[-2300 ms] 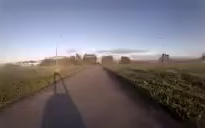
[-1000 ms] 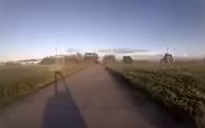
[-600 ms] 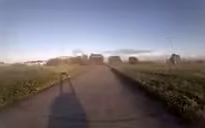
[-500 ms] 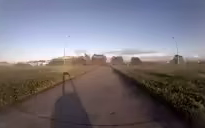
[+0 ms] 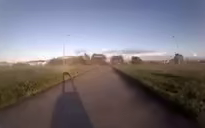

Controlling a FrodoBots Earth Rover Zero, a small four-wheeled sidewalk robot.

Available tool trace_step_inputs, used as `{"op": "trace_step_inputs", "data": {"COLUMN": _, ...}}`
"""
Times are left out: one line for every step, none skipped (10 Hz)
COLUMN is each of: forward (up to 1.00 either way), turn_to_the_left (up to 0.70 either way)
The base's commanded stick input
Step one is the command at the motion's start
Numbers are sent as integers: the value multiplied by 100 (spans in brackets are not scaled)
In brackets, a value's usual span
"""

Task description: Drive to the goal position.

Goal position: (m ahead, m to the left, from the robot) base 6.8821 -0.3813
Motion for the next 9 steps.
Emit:
{"op": "trace_step_inputs", "data": {"forward": 70, "turn_to_the_left": 0}}
{"op": "trace_step_inputs", "data": {"forward": 70, "turn_to_the_left": 0}}
{"op": "trace_step_inputs", "data": {"forward": 70, "turn_to_the_left": 0}}
{"op": "trace_step_inputs", "data": {"forward": 70, "turn_to_the_left": 0}}
{"op": "trace_step_inputs", "data": {"forward": 70, "turn_to_the_left": 0}}
{"op": "trace_step_inputs", "data": {"forward": 70, "turn_to_the_left": 0}}
{"op": "trace_step_inputs", "data": {"forward": 70, "turn_to_the_left": 0}}
{"op": "trace_step_inputs", "data": {"forward": 70, "turn_to_the_left": 0}}
{"op": "trace_step_inputs", "data": {"forward": 70, "turn_to_the_left": 0}}
